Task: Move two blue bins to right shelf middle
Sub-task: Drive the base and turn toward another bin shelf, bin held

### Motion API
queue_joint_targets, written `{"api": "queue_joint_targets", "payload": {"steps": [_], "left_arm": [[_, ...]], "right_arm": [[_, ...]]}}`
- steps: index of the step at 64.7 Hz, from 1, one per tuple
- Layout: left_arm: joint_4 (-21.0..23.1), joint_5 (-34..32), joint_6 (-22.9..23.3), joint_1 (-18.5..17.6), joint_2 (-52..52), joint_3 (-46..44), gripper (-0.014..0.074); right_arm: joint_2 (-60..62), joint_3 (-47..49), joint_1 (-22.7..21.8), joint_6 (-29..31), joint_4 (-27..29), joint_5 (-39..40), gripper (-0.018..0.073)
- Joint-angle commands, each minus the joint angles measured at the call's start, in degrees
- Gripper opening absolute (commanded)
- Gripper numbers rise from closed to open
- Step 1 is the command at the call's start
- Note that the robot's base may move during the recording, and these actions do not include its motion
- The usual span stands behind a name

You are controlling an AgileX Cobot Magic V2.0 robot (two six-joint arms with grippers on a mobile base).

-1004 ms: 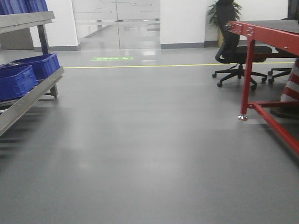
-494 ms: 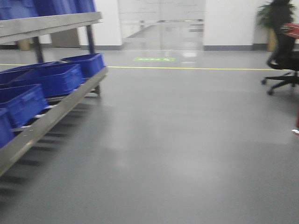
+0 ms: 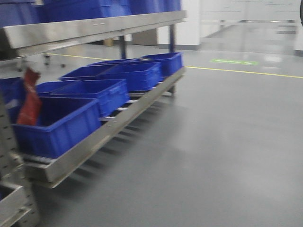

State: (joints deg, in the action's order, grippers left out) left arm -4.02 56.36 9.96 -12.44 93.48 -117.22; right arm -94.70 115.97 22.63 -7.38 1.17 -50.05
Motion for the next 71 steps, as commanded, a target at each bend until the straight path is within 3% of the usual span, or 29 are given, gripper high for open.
{"api": "queue_joint_targets", "payload": {"steps": [1,71], "left_arm": [[-0.13,-2.11,-0.34,0.09,-0.99,-0.70,-0.0111],[-0.25,-2.11,-0.34,0.09,-0.99,-0.70,-0.0111]], "right_arm": [[1.07,0.45,-0.21,1.00,-0.19,2.58,-0.0153],[1.07,0.45,-0.21,1.00,-0.19,2.58,-0.0153]]}}
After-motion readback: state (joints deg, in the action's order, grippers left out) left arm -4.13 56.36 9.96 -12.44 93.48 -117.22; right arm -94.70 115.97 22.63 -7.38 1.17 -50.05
